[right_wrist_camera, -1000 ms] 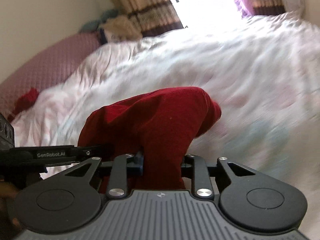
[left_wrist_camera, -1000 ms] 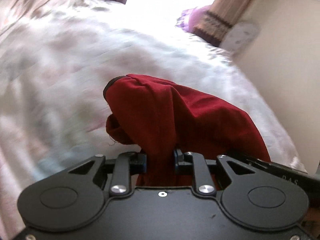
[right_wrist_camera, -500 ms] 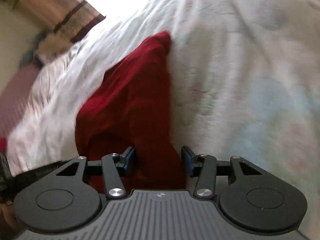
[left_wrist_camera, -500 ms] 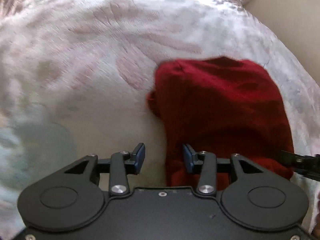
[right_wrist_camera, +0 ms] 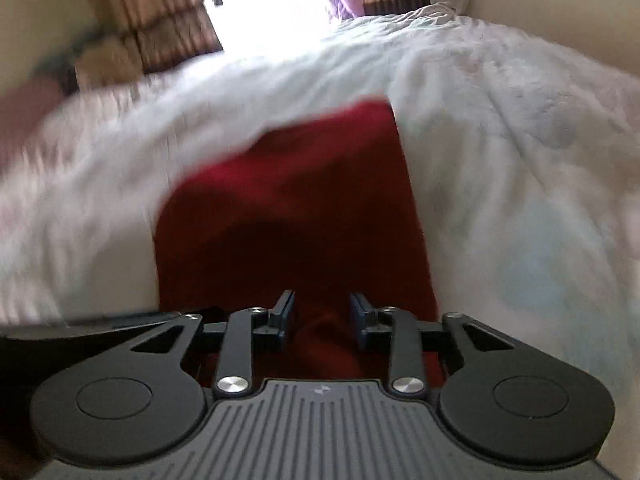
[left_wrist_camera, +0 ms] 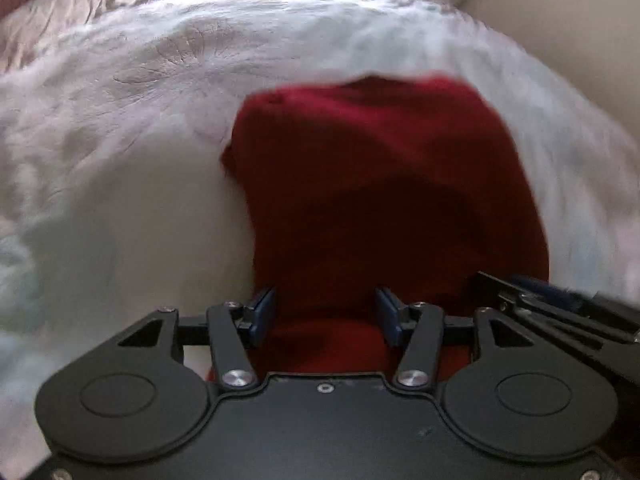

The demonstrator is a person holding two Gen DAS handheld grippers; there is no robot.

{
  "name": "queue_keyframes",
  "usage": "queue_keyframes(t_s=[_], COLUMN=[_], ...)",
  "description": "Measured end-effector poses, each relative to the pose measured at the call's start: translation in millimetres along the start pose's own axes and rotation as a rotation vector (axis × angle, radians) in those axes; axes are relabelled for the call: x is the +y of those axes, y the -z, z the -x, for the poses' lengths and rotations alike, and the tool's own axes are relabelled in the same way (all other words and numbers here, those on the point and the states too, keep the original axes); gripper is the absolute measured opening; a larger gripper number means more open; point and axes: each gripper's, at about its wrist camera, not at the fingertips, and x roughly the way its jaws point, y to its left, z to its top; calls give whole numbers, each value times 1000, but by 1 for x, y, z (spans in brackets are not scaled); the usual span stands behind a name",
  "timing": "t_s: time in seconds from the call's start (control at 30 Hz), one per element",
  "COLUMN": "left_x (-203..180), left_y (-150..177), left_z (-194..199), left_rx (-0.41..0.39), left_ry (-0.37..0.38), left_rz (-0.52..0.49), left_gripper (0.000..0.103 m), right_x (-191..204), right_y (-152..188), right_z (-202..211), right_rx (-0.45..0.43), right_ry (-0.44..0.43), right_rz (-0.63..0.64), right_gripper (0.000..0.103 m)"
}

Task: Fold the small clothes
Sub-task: 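Open both tools and withdraw from the folded shirt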

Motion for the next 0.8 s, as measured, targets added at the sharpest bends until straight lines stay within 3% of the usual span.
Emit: queue_keyframes(t_s=[0.1, 0.23, 0.3, 0.37, 0.43, 0.6, 0.8], left_x=[-1, 13, 20, 23, 24, 15, 9], left_y=[26, 40, 47, 44, 45, 33, 37], left_z=[22, 47, 65, 79, 98, 145, 171], left_rx=[35, 71, 87, 101, 74, -11, -50], left_ry=[-18, 7, 3, 4, -7, 8, 7], left_rz=[-78, -66, -37, -19, -25, -28, -25], left_gripper=[58, 58, 58, 58, 58, 59, 59], right_x=[21, 21, 20, 22, 23, 30, 26], right_y=[26, 29, 24, 21, 23, 23, 25], right_z=[25, 58, 71, 86, 101, 132, 159], right_rx=[26, 65, 98, 103, 82, 57, 39], right_ry=[62, 63, 49, 64, 100, 123, 113], right_rz=[108, 121, 88, 77, 90, 114, 80], right_gripper=[36, 40, 47, 63, 74, 75, 76])
